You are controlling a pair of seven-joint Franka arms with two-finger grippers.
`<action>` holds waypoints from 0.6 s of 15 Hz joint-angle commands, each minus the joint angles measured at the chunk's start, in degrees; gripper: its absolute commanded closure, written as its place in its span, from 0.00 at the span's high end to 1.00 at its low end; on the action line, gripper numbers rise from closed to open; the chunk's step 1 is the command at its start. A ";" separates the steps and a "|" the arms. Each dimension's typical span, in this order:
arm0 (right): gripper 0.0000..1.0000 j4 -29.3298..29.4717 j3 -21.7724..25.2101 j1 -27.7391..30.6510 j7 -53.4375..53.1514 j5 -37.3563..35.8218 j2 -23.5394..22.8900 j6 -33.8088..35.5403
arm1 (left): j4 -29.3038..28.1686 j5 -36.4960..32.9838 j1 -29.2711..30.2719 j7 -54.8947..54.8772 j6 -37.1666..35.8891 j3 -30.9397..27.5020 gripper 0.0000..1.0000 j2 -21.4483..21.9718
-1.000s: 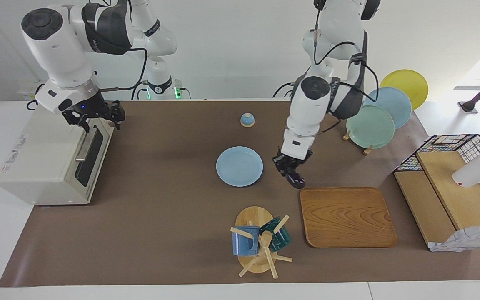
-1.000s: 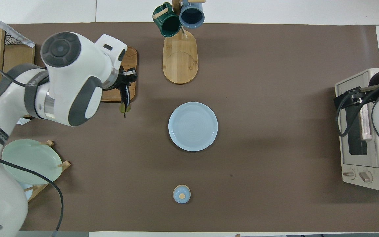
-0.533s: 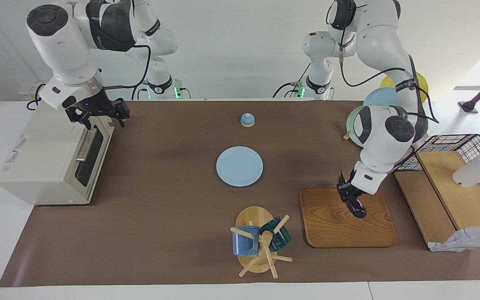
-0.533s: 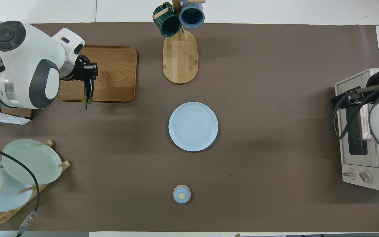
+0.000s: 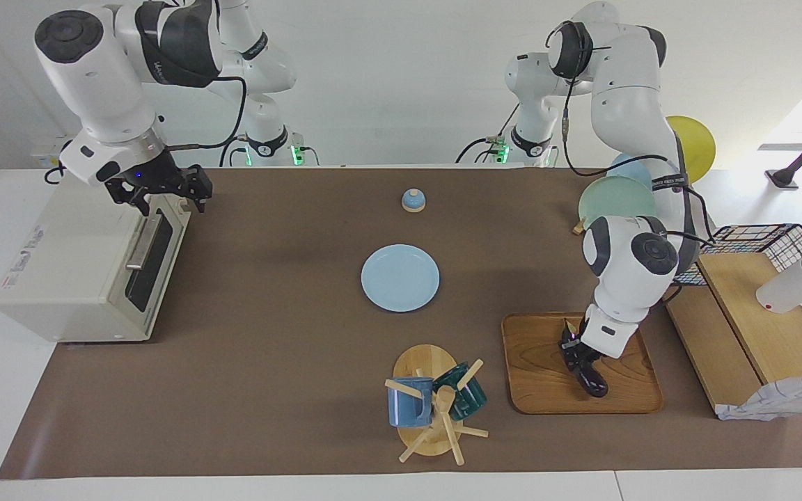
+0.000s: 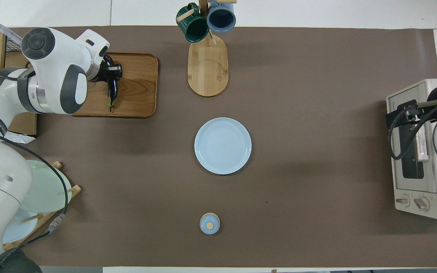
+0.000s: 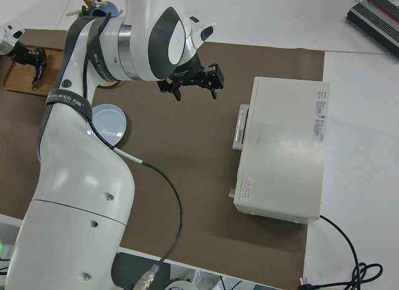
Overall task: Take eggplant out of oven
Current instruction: 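Open the left gripper to release the eggplant on the tray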
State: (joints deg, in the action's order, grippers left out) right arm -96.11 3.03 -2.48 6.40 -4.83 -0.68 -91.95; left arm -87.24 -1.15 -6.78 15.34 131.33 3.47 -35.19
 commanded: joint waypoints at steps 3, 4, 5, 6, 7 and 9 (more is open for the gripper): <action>1.00 -0.48 -0.04 0.90 -0.42 2.46 2.26 2.13 | 1.11 -1.05 0.62 -0.58 -1.24 0.31 1.00 0.65; 1.00 -0.48 -0.04 0.81 -0.43 2.46 2.27 2.04 | 1.20 -1.13 0.71 -0.49 -2.47 0.31 1.00 1.35; 1.00 -0.48 -0.12 0.81 -0.51 2.46 2.27 1.95 | 1.11 -1.13 0.80 -0.49 -3.44 0.22 1.00 2.92; 1.00 -0.48 -0.12 0.81 -0.51 2.46 2.27 2.04 | 0.93 -1.05 1.15 -0.49 -5.36 0.22 1.00 4.68; 1.00 -0.48 -0.12 0.81 -0.43 2.46 2.35 2.22 | 0.93 -1.04 1.59 -0.31 -8.34 0.22 1.00 6.78; 1.00 -0.57 -0.30 0.46 -0.16 2.46 2.35 2.22 | 0.76 -1.04 2.55 -0.40 -14.58 0.31 1.00 11.35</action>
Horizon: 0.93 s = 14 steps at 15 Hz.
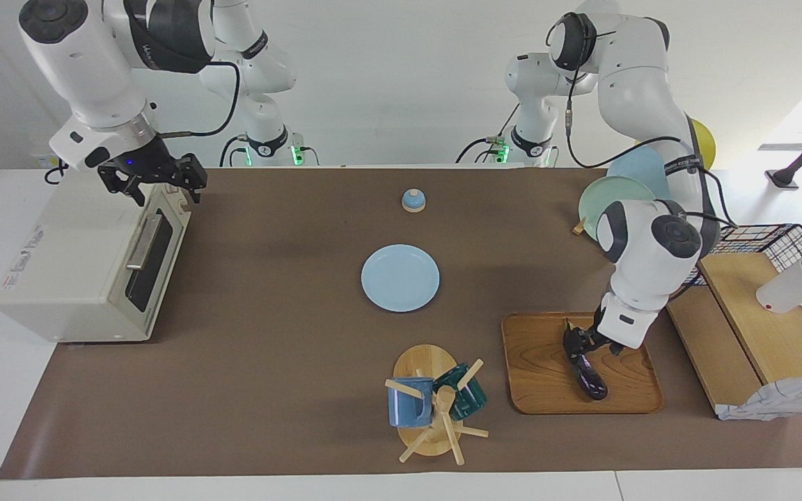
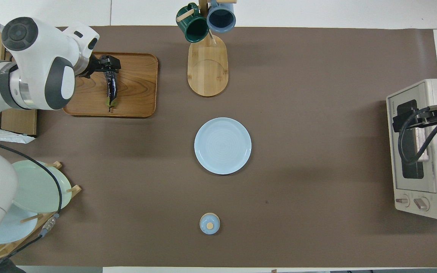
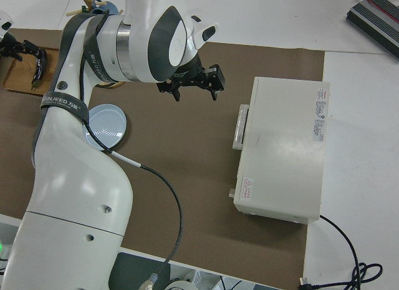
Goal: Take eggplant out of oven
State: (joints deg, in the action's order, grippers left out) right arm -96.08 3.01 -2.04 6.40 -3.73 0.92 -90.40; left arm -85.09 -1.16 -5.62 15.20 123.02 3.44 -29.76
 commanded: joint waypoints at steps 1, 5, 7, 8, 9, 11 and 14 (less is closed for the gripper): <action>1.00 -0.60 -0.28 0.01 -0.16 1.35 0.75 0.66 | -1.39 -1.13 1.40 -0.34 -9.09 0.26 1.00 7.94; 1.00 -0.60 -0.28 0.10 -0.16 1.35 0.75 0.66 | -1.65 -1.22 0.79 -0.43 -18.85 0.34 1.00 15.77; 1.00 -0.60 -0.28 0.19 -0.25 1.35 0.75 0.48 | -1.74 -1.22 0.79 -0.52 -24.82 0.43 1.00 19.99; 1.00 -0.60 -0.28 0.28 -0.25 1.35 0.75 0.48 | -1.92 -1.22 0.79 -0.61 -27.72 0.43 1.00 21.83; 1.00 -0.60 -0.28 0.28 -0.16 1.35 0.75 0.66 | -2.44 -1.22 0.79 -1.04 -30.36 0.43 1.00 23.50; 1.00 -0.60 -0.37 0.10 -0.16 1.35 0.75 0.66 | -4.46 -1.22 0.79 -4.11 -33.80 0.43 1.00 26.32; 1.00 -0.60 -0.28 0.10 -0.07 1.35 0.75 0.57 | -12.17 -1.13 0.70 -4.48 -33.47 0.52 1.00 31.59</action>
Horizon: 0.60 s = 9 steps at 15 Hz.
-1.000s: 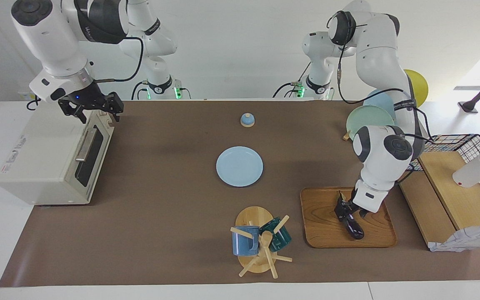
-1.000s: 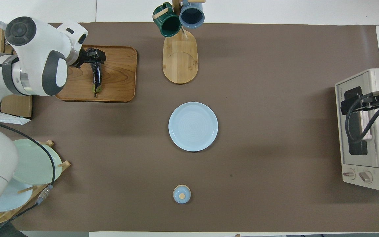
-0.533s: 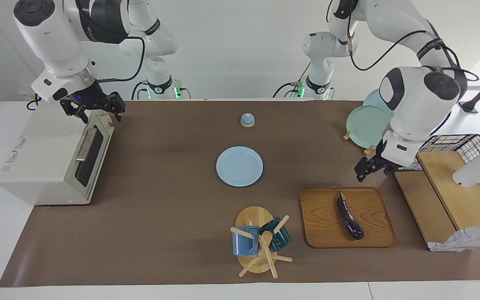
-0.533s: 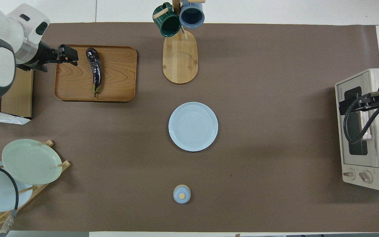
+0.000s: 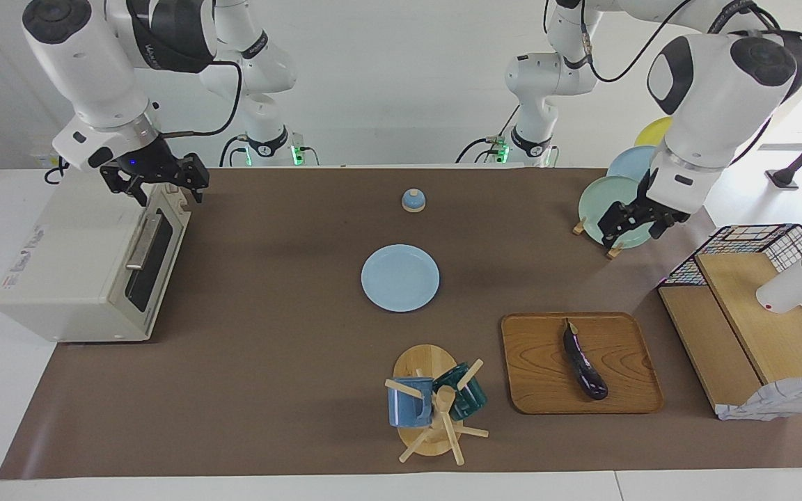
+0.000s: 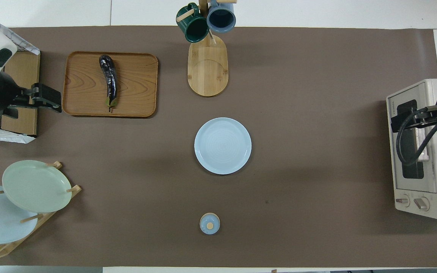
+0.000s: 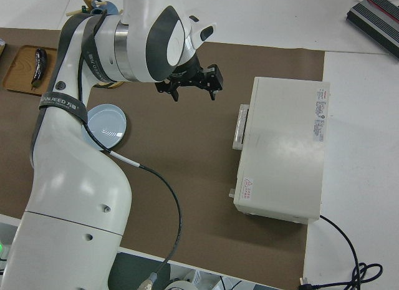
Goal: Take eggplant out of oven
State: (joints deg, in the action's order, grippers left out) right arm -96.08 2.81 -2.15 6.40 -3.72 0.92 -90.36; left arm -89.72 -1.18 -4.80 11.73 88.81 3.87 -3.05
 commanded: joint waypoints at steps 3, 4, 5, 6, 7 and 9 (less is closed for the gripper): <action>1.00 -0.68 -0.08 0.30 -0.16 1.35 0.75 0.63 | -10.39 -0.67 -0.03 -1.01 1.54 0.09 1.00 6.22; 1.00 -0.68 -0.17 0.21 -0.16 1.35 0.75 0.63 | -10.04 0.21 -0.03 -0.92 1.45 0.09 1.00 6.13; 1.00 -0.68 -0.08 0.21 -0.25 1.35 0.75 0.54 | -9.51 1.87 -0.03 -0.75 1.62 -0.09 1.00 6.04; 1.00 -0.68 -0.08 0.30 -0.25 1.35 0.75 0.54 | -8.20 3.54 -0.03 -0.22 1.71 -0.09 1.00 5.69; 1.00 -0.68 -0.08 0.39 -0.25 1.35 0.75 0.54 | -7.15 3.90 -0.12 -0.13 1.28 -0.09 1.00 5.52; 1.00 -0.68 -0.08 0.39 -0.25 1.35 0.75 0.54 | -6.96 3.73 -0.21 -0.22 0.58 0.00 1.00 5.69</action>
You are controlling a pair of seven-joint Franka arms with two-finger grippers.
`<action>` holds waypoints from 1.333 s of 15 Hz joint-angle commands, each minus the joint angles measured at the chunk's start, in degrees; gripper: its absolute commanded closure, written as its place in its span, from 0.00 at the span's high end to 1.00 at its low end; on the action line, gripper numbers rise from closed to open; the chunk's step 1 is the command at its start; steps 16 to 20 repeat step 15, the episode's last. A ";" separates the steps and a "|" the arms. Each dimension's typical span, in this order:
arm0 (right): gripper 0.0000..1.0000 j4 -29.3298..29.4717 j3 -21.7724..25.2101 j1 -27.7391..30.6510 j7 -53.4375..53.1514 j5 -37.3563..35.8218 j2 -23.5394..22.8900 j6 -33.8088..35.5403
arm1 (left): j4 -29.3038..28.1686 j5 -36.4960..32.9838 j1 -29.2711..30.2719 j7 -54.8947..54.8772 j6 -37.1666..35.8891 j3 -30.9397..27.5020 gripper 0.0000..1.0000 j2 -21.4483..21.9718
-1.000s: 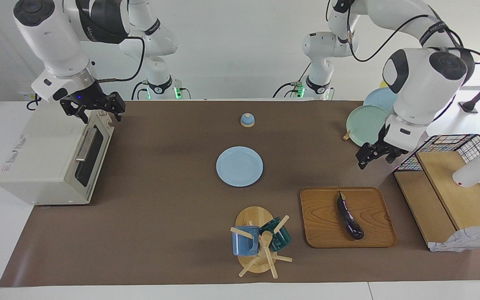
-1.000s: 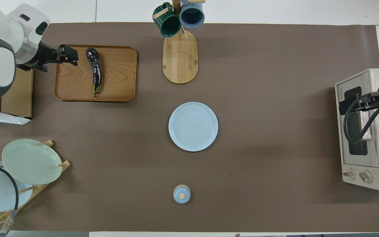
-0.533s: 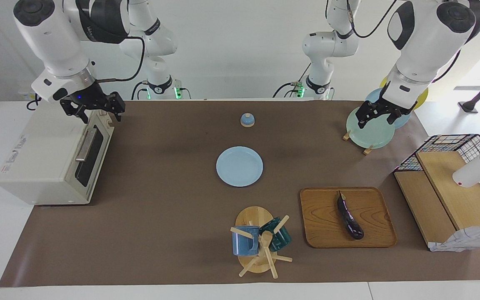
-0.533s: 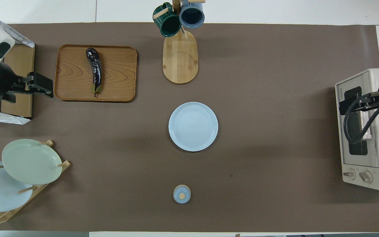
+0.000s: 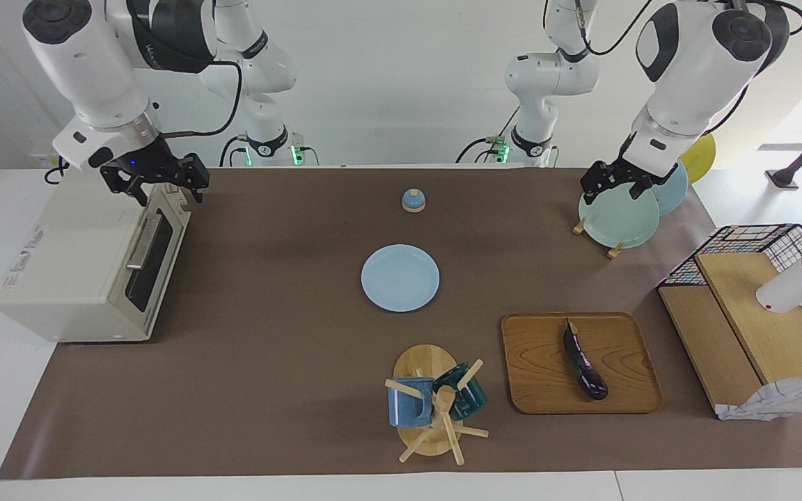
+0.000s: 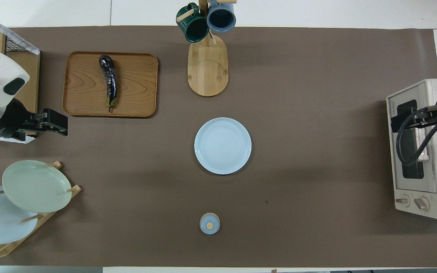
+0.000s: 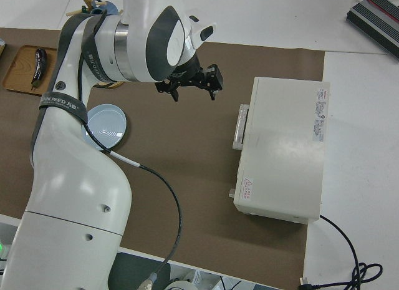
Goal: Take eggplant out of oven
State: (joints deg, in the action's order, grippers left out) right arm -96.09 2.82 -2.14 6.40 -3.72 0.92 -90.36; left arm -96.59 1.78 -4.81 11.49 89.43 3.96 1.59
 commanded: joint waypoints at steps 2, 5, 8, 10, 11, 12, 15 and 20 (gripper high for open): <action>1.00 -0.68 -0.09 0.38 -0.25 1.35 0.84 0.54 | -0.26 0.76 -0.29 0.03 -0.57 0.08 1.00 1.40; 1.00 -0.68 -0.09 0.38 -0.25 1.35 0.75 0.54 | -0.61 0.94 -0.03 -0.15 -0.66 0.25 1.00 1.58; 1.00 -0.68 -0.09 0.38 -0.25 1.35 0.75 0.54 | -0.35 1.03 -0.11 -0.15 -0.84 0.26 1.00 1.49; 1.00 -0.68 -0.09 0.38 -0.25 1.35 0.75 0.54 | -0.35 1.03 -0.11 -0.15 -0.84 0.26 1.00 1.49; 1.00 -0.68 -0.09 0.38 -0.25 1.35 0.75 0.54 | -0.35 1.03 -0.11 -0.15 -0.84 0.26 1.00 1.58; 1.00 -0.68 -0.09 0.38 -0.25 1.35 0.75 0.54 | -0.35 1.03 -0.11 -0.15 -1.10 0.34 1.00 1.58; 1.00 -0.68 -0.09 0.38 -0.25 1.35 0.84 0.54 | -0.26 1.03 -0.20 -0.15 -1.19 0.34 1.00 1.58; 1.00 -0.68 -0.09 0.38 -0.25 1.35 0.84 0.54 | -0.26 1.03 -0.20 -0.15 -1.19 0.34 1.00 1.58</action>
